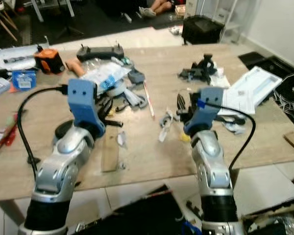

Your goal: Picking trash to rubbish bin

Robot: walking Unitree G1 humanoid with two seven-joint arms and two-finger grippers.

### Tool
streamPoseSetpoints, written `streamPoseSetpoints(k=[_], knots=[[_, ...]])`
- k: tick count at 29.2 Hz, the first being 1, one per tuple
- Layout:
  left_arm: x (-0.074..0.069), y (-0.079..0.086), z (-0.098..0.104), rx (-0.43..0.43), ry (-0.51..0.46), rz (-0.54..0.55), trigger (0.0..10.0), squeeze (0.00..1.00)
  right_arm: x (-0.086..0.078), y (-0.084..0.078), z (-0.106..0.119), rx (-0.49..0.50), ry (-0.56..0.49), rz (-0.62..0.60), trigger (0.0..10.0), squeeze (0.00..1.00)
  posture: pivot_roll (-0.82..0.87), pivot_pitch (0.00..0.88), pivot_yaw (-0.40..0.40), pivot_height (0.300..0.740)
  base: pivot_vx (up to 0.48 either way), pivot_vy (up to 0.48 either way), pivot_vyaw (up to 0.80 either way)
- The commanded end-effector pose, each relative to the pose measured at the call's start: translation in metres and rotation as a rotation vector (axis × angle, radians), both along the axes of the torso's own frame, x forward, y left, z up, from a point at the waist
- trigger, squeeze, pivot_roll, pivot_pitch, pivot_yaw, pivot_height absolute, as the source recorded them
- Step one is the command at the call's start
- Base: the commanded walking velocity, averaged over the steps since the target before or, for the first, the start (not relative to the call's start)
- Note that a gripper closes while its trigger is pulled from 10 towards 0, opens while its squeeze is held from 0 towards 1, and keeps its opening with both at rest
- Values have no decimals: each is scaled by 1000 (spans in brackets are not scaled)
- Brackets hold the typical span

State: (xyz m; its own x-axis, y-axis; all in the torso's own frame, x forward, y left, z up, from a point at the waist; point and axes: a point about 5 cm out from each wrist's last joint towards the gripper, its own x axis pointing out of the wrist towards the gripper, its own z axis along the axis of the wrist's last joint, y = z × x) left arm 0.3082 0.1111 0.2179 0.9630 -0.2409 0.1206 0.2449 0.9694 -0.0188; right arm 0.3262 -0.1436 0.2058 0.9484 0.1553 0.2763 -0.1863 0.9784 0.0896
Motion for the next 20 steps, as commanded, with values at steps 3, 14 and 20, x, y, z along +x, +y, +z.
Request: streamPoseSetpoints(k=[3, 14, 20], knots=[[0, 1, -5, 3, 19, 6, 10000, 0, -1, 2, -3, 2, 2, 13, 10000, 0, 170, 116, 7, 740, 0, 0, 0], [0, 2, -6, 12, 19, 10, 10000, 0, -1, 4, -5, 3, 14, 24, 10000, 0, 170, 119, 4, 740, 0, 0, 0], [0, 2, -6, 12, 19, 10, 10000, 0, -1, 4, -5, 3, 14, 24, 10000, 0, 170, 119, 4, 740, 0, 0, 0]])
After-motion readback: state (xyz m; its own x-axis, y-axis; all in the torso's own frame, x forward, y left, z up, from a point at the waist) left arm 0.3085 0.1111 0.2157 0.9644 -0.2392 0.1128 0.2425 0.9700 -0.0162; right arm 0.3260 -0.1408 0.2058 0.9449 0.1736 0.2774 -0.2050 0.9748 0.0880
